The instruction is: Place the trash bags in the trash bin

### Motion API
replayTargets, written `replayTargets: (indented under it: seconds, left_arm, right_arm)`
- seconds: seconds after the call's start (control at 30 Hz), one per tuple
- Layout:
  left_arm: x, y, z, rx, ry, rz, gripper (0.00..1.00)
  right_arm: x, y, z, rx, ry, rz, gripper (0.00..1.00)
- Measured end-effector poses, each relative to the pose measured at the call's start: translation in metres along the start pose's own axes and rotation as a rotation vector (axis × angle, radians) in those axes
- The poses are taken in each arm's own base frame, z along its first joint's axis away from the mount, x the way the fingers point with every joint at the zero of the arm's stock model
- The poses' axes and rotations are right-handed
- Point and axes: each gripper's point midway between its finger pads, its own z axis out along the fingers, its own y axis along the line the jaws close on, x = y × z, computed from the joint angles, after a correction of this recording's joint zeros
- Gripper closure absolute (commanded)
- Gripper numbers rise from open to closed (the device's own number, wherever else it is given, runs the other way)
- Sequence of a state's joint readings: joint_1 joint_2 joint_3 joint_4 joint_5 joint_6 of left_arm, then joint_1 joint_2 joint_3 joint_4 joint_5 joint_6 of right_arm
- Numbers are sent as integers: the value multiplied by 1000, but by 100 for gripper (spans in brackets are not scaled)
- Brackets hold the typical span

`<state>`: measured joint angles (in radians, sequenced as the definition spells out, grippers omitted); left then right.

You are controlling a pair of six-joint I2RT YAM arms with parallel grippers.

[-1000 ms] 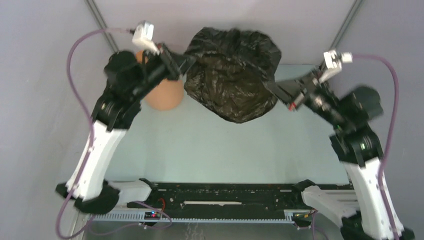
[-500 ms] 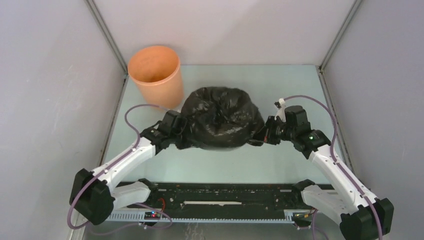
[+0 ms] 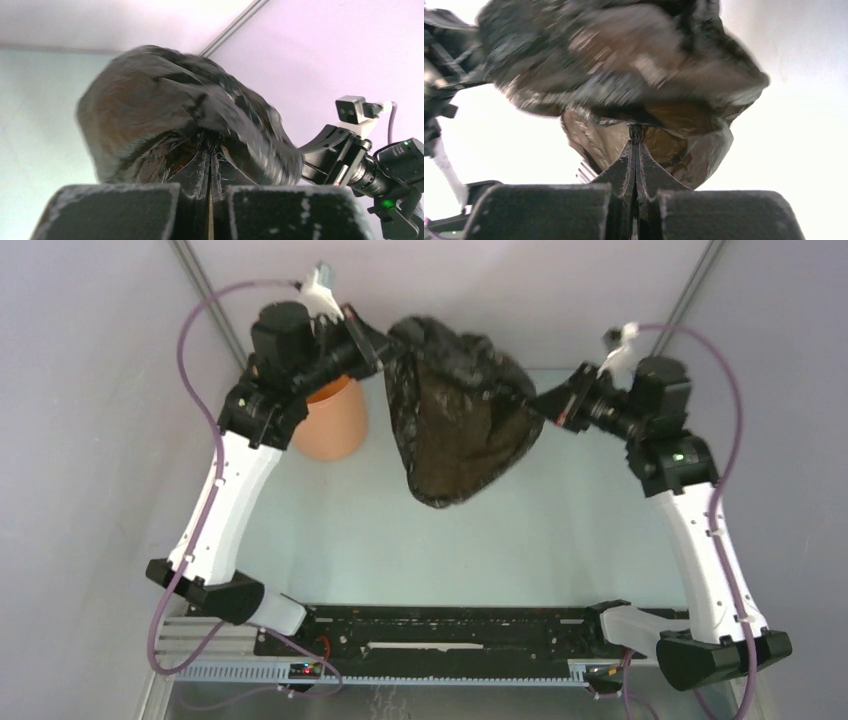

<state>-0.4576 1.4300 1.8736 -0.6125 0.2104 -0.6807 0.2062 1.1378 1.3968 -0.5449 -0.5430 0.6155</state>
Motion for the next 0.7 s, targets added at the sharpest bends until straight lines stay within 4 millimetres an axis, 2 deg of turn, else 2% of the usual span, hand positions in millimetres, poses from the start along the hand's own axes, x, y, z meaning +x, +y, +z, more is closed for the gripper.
replayTargets:
  seconds: [0.1,0.17,0.23,0.27,0.33,0.37,0.43,0.47,0.53,0.57,0.6,0.63,0.7]
  left_arm:
    - [-36,-40,-11,105,-68,26,93]
    - [-45,-59,-23,162,-90,42,93]
    - [-45,-70,-38,198,-102,53,97]
    - [-41,-70,-44,203,-104,53,99]
    - [-19,-54,-52,172,-73,28,100]
    - [-4,-41,-51,144,-46,12,100]
    - [46,5,-44,54,41,-36,100]
    - [68,24,-40,19,82,-56,100]
    - [130,76,-30,-85,204,-114,100]
    - [172,111,-25,-158,285,-155,100]
    - [202,134,-27,-215,347,-190,100]
    - [237,159,-34,-284,419,-229,100]
    - [280,183,-56,-361,503,-288,99]
  right_arm:
    - [-46,54,-27,-96,-123,-93,100]
    - [-64,92,-54,-176,-212,-166,100]
    - [-68,116,-80,-236,-282,-219,100]
    - [-65,120,-88,-249,-296,-228,100]
    - [-51,120,-100,-268,-313,-240,100]
    - [-43,113,-100,-266,-308,-238,100]
    - [-19,82,-85,-221,-251,-201,100]
    - [-5,60,-71,-180,-203,-170,100]
    - [30,8,-44,-73,-83,-87,100]
    - [55,-22,-31,-6,-2,-34,100]
    - [75,-44,-24,47,63,10,100]
    - [106,-73,-19,122,155,69,100]
    - [144,-93,-24,190,263,127,100]
